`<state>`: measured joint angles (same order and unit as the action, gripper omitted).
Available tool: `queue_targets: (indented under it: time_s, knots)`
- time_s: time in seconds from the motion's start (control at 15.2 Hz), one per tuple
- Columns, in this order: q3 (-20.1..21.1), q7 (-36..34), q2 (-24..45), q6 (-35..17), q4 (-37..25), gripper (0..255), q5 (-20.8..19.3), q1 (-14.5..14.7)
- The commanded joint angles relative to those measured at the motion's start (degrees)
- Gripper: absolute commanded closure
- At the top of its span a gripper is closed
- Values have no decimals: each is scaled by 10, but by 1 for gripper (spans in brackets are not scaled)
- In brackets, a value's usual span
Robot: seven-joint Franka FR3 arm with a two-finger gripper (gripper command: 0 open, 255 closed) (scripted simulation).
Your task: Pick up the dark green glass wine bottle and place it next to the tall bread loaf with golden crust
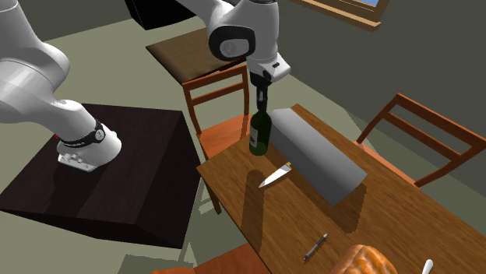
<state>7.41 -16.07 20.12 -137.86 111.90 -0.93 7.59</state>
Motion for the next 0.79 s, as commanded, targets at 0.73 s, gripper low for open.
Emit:
queue_targets:
  time_s: [0.73]
  knots:
    - [3,4,-51,86,-35,255,8,-3]
